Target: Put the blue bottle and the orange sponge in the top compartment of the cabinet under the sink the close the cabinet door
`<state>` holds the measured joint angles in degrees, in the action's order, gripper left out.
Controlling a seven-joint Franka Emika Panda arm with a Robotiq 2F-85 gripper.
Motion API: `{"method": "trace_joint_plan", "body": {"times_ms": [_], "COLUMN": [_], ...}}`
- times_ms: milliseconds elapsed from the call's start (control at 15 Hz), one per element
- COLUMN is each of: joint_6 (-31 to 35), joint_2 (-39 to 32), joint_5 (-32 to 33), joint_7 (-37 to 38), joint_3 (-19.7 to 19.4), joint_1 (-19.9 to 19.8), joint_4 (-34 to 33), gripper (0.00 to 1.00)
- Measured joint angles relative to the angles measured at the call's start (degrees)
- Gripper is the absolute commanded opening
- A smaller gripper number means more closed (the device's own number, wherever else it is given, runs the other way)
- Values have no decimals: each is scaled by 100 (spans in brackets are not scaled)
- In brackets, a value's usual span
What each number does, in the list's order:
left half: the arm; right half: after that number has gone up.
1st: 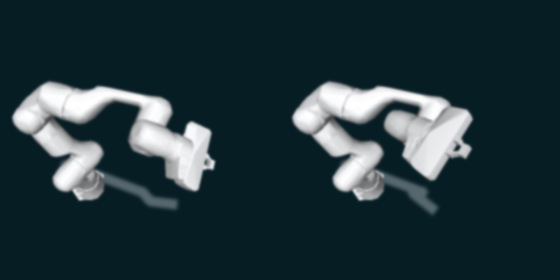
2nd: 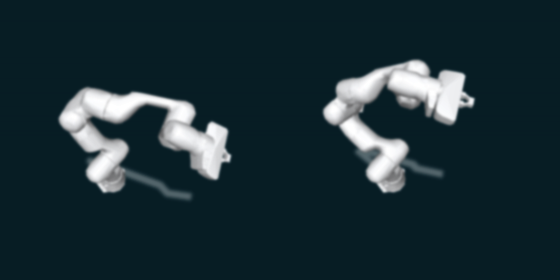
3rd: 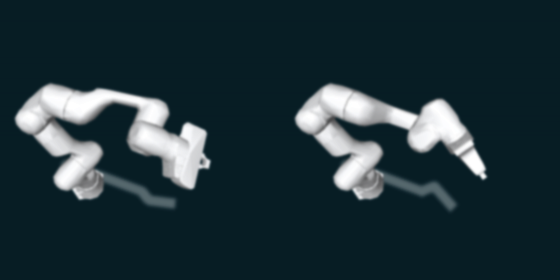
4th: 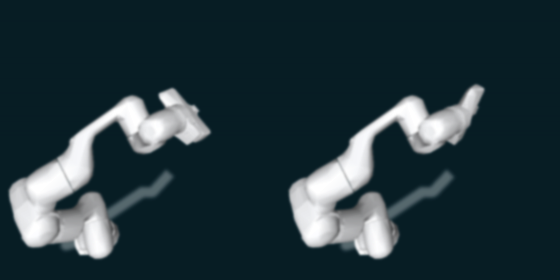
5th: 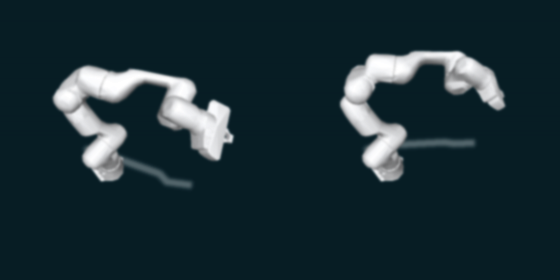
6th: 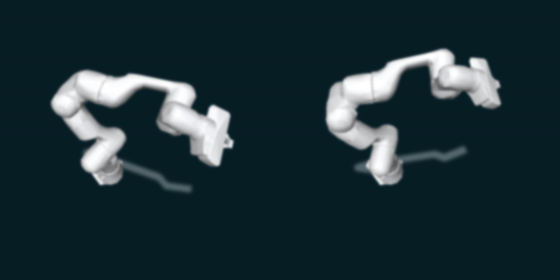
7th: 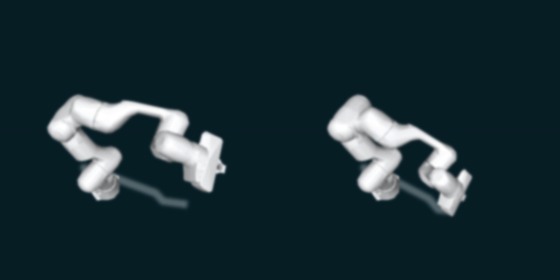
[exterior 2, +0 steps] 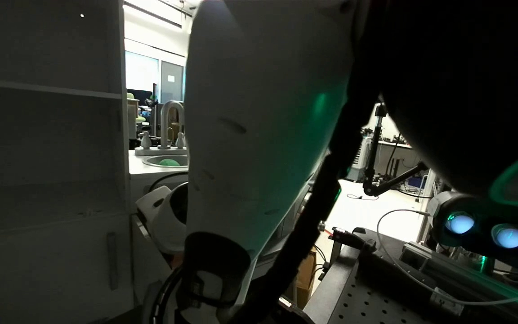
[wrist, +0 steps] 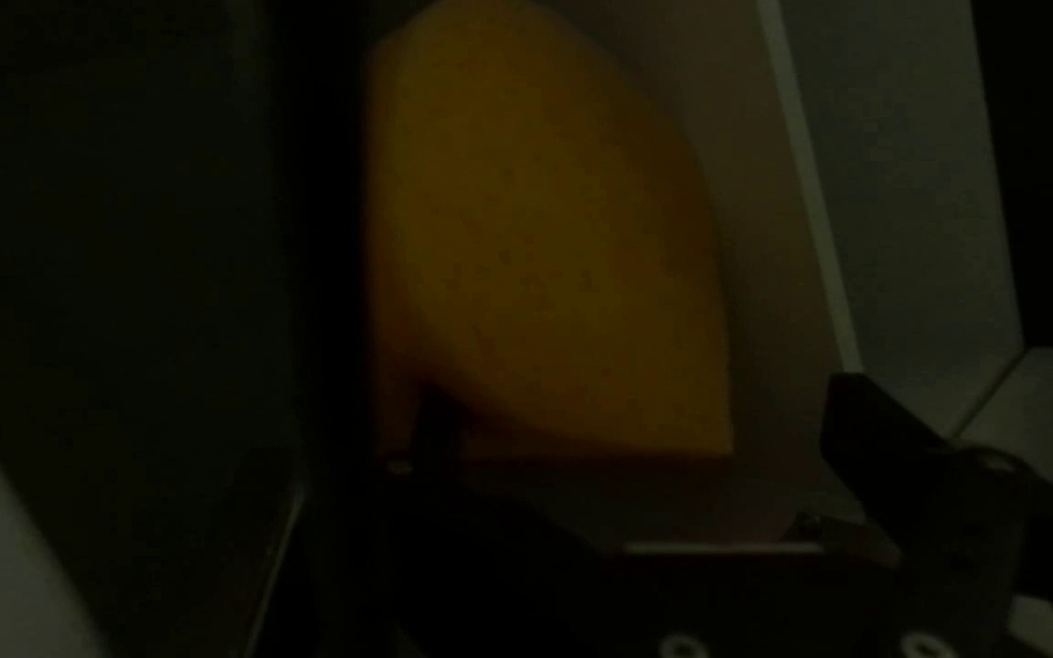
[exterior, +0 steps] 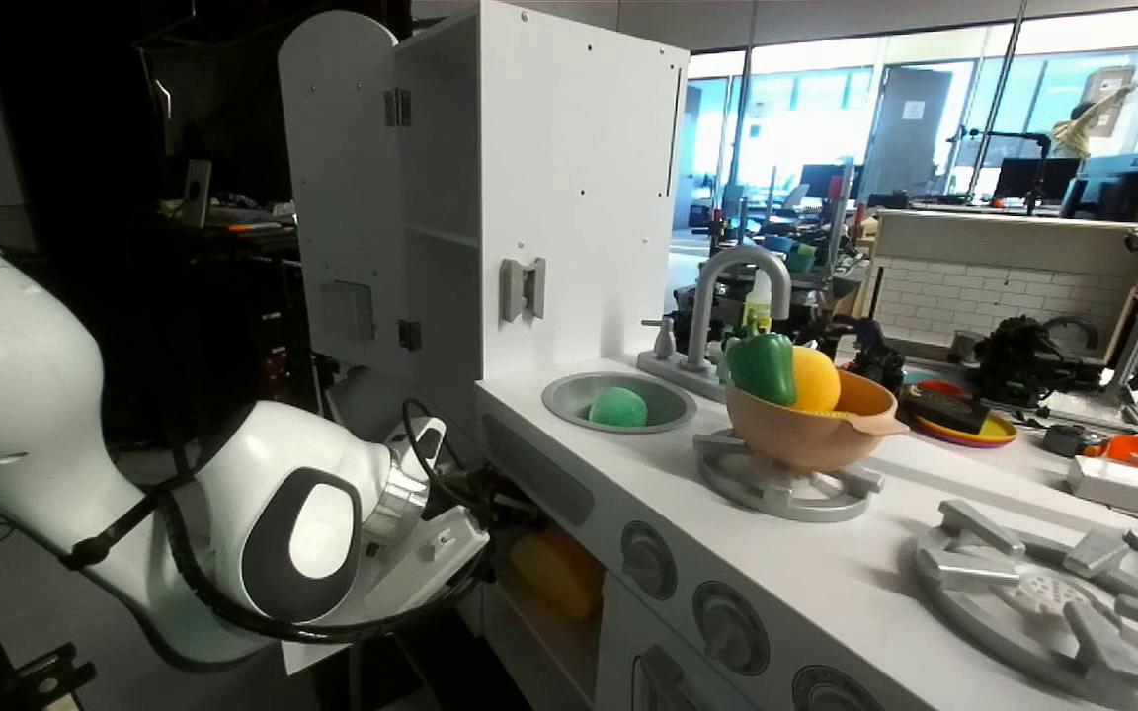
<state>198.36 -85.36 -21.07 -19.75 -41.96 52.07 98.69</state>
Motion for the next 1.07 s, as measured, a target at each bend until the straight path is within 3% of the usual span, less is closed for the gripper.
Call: {"method": "trace_joint_plan", "body": {"times_ms": [333, 1067], "joint_6": [-39, -11], "joint_2": [0, 838], "joint_5": [113, 2089], "joint_7": [88, 143], "joint_3": [52, 9], "joint_1": [-151, -13], "joint_4": [-207, 694], "gripper": [100, 100]}}
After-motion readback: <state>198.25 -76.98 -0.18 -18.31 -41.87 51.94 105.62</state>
